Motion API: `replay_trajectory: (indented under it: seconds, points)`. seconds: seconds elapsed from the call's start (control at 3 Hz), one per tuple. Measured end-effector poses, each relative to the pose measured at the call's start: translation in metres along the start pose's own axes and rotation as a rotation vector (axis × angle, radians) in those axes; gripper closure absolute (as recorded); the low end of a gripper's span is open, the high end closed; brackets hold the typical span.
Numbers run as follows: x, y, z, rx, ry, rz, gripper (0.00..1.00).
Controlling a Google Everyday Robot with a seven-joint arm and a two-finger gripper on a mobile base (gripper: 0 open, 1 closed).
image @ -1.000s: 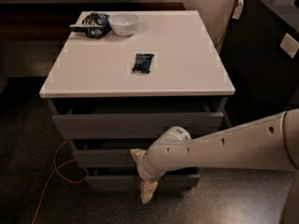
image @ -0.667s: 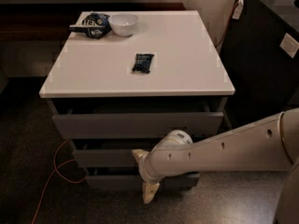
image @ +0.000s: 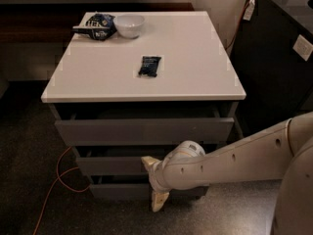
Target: Open middle drawer
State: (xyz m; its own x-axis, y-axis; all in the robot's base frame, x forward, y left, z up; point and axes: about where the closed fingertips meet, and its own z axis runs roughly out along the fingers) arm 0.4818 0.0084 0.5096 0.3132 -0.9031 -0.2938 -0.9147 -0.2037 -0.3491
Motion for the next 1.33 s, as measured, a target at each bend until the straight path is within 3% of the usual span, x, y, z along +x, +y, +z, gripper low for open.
replay_trajectory:
  seconds: [0.33, 1.0, 1.33]
  points:
    - [0.01, -0.002, 0.007, 0.034, -0.03, 0.017, 0.0]
    - [0.026, -0.012, 0.004, 0.099, -0.057, 0.068, 0.46]
    - [0.041, -0.017, 0.013, 0.106, -0.06, 0.118, 0.49]
